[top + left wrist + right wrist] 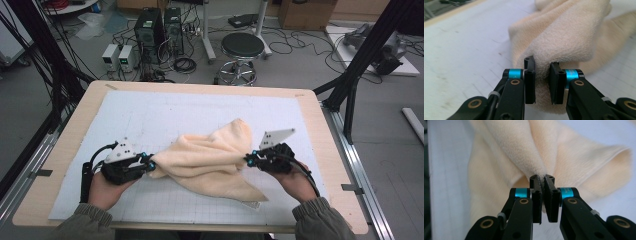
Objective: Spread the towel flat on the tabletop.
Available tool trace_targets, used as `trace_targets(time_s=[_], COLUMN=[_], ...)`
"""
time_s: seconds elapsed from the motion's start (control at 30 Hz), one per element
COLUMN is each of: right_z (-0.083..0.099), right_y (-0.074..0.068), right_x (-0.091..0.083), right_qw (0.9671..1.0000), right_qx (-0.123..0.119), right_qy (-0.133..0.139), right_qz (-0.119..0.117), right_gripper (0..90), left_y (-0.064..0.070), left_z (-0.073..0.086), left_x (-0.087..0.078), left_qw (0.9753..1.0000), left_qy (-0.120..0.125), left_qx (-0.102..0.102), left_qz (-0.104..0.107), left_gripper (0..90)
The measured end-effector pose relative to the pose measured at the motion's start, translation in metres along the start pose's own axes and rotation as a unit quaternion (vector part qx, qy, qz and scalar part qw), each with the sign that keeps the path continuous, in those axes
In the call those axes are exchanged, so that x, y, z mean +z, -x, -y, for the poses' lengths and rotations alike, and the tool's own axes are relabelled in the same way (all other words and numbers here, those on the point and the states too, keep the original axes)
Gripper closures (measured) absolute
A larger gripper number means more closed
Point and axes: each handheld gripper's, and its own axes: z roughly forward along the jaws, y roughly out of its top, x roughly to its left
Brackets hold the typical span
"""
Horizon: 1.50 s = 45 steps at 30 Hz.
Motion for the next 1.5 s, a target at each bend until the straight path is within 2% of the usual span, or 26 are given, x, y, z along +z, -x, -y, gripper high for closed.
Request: trace_targets(time_s=[0.07, 0.17, 0.23, 0.33, 0.37, 0.4, 0.43, 0.53, 0.6, 0.73, 0.77, 0.8, 0.83, 0.87, 0.93, 1.0, 1.03, 1.07, 1.1, 1.13, 1.17, 1.27, 1.33, 1.4, 1.43, 1.5], right_z=[0.014, 0.024, 0.022, 0.009, 0.003, 0.003, -0.009, -0.021, -0.037, -0.040, -0.038, -0.034, -0.030, -0.026, -0.016, -0.014, -0.011, -0.012, -0.012, -0.017, -0.019, -0.021, -0.026, -0.029, -0.041, -0.052], right_y=[-0.009, -0.017, -0.021, -0.019, -0.018, -0.018, -0.012, -0.001, 0.018, 0.037, 0.040, 0.041, 0.041, 0.041, 0.041, 0.042, 0.042, 0.041, 0.041, 0.037, 0.036, 0.037, 0.042, 0.044, 0.047, 0.049], right_x=[0.002, 0.005, 0.000, -0.015, -0.019, -0.019, -0.021, -0.016, 0.007, 0.044, 0.052, 0.062, 0.068, 0.072, 0.081, 0.084, 0.089, 0.089, 0.089, 0.090, 0.090, 0.088, 0.079, 0.076, 0.066, 0.059], right_qw=[0.9997, 0.9990, 0.9989, 0.9980, 0.9977, 0.9977, 0.9971, 0.9964, 0.9971, 0.9985, 0.9987, 0.9985, 0.9984, 0.9986, 0.9981, 0.9974, 0.9964, 0.9965, 0.9965, 0.9975, 0.9980, 0.9984, 0.9986, 0.9984, 0.9978, 0.9971], right_qx=[0.009, 0.006, 0.003, -0.004, -0.004, -0.004, -0.010, -0.010, -0.004, 0.025, 0.029, 0.039, 0.041, 0.039, 0.050, 0.057, 0.067, 0.064, 0.064, 0.044, 0.033, 0.036, 0.051, 0.054, 0.055, 0.054], right_qy=[-0.004, -0.015, -0.005, 0.038, 0.049, 0.049, 0.064, 0.079, 0.073, 0.041, 0.028, 0.009, 0.002, -0.004, -0.011, -0.023, -0.030, -0.033, -0.033, -0.038, -0.040, -0.031, 0.001, 0.009, 0.038, 0.053], right_qz=[-0.021, -0.042, -0.046, -0.050, -0.046, -0.046, -0.039, -0.030, -0.020, -0.027, -0.031, -0.037, -0.038, -0.036, -0.034, -0.038, -0.044, -0.043, -0.043, -0.040, -0.035, -0.031, -0.018, -0.014, -0.003, 0.004], right_gripper=[85.9, 85.0, 83.5, 78.7, 77.0, 77.0, 74.5, 71.2, 65.3, 47.7, 45.0, 43.9, 44.0, 44.7, 50.3, 54.4, 65.4, 69.8, 69.8, 77.0, 78.4, 79.4, 79.6, 79.7, 79.8, 79.9], left_y=[0.005, 0.014, 0.014, 0.006, -0.003, -0.003, -0.015, -0.026, -0.035, -0.044, -0.044, -0.044, -0.044, -0.044, -0.045, -0.044, -0.041, -0.038, -0.036, -0.034, -0.033, -0.038, -0.048, -0.051, -0.054, -0.055], left_z=[0.007, 0.019, 0.018, 0.007, -0.004, -0.004, -0.014, -0.023, -0.028, -0.030, -0.029, -0.029, -0.027, -0.027, -0.020, -0.018, -0.016, -0.015, -0.016, -0.017, -0.019, -0.022, -0.027, -0.031, -0.037, -0.041], left_x=[-0.001, -0.005, -0.008, -0.019, -0.022, -0.022, -0.018, -0.006, 0.014, 0.055, 0.077, 0.077, 0.090, 0.090, 0.109, 0.114, 0.117, 0.119, 0.118, 0.117, 0.115, 0.106, 0.088, 0.081, 0.070, 0.064], left_qw=[0.9999, 0.9973, 0.9967, 0.9965, 0.9963, 0.9963, 0.9957, 0.9954, 0.9961, 0.9983, 0.9982, 0.9982, 0.9977, 0.9977, 0.9953, 0.9936, 0.9927, 0.9926, 0.9928, 0.9932, 0.9935, 0.9944, 0.9973, 0.9978, 0.9983, 0.9985], left_qy=[-0.006, -0.014, -0.013, 0.013, 0.036, 0.036, 0.056, 0.072, 0.068, 0.022, 0.000, 0.000, -0.025, -0.025, -0.068, -0.087, -0.100, -0.103, -0.103, -0.102, -0.103, -0.098, -0.062, -0.051, -0.036, -0.026], left_qx=[0.007, 0.014, 0.018, 0.013, 0.008, 0.008, -0.004, -0.012, -0.015, -0.020, -0.021, -0.021, -0.022, -0.022, -0.028, -0.031, -0.027, -0.022, -0.015, -0.009, -0.007, -0.020, -0.039, -0.041, -0.044, -0.043], left_qz=[0.015, 0.070, 0.078, 0.082, 0.078, 0.078, 0.074, 0.063, 0.054, 0.050, 0.057, 0.057, 0.060, 0.060, 0.063, 0.065, 0.062, 0.059, 0.058, 0.055, 0.050, 0.034, 0.008, -0.001, -0.015, -0.023], left_gripper=[77.1, 73.7, 65.8, 56.2, 54.5, 53.2, 52.1, 49.5, 48.7, 47.3, 47.1, 46.6, 46.0, 45.5, 45.8, 48.7, 63.5, 67.6, 67.6, 79.0, 81.6, 83.8, 84.4, 84.7, 84.7, 84.8])
